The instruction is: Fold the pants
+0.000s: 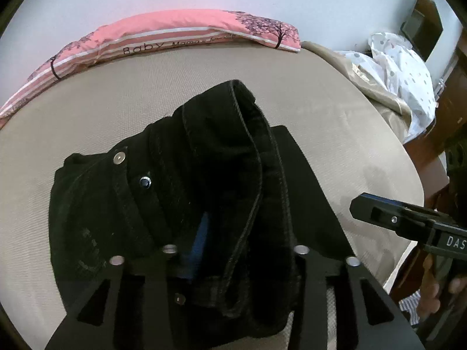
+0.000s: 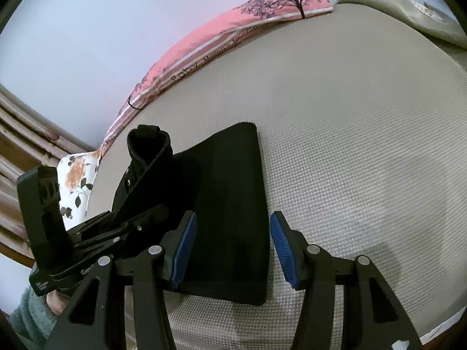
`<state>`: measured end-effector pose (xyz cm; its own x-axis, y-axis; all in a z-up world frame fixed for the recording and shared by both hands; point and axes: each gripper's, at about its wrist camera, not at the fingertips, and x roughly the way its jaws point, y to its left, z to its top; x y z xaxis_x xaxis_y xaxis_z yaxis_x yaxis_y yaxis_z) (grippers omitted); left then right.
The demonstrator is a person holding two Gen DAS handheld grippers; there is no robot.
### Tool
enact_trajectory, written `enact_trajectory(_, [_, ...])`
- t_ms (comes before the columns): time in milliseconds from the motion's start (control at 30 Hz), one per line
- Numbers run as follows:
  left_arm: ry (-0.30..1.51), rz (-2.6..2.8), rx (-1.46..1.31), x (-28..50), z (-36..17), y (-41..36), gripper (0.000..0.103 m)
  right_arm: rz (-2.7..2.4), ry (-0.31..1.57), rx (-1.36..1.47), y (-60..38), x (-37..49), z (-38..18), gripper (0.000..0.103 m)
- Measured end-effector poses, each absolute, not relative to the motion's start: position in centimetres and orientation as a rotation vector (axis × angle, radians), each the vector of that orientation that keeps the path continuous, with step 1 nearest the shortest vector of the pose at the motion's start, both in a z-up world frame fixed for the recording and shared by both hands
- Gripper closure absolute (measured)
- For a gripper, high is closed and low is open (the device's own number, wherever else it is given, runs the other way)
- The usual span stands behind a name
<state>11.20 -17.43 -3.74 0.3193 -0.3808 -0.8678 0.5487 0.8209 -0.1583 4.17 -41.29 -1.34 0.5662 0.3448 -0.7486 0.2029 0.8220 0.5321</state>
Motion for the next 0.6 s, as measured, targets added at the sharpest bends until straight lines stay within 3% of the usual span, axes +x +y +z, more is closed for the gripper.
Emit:
enact_trajectory(133, [1.068, -0.598, 0.178, 11.1, -3.7, -17.1, 0.046, 0.094, 0.994, 0.619, -40.7, 4.3, -1.6, 0.052])
enact_trajectory(600, [0.996, -0.578, 0.266, 9.1, -3.4, -17.8, 0.042, 0.069, 0.981, 0.607, -40.7, 4.4, -1.5, 0.052])
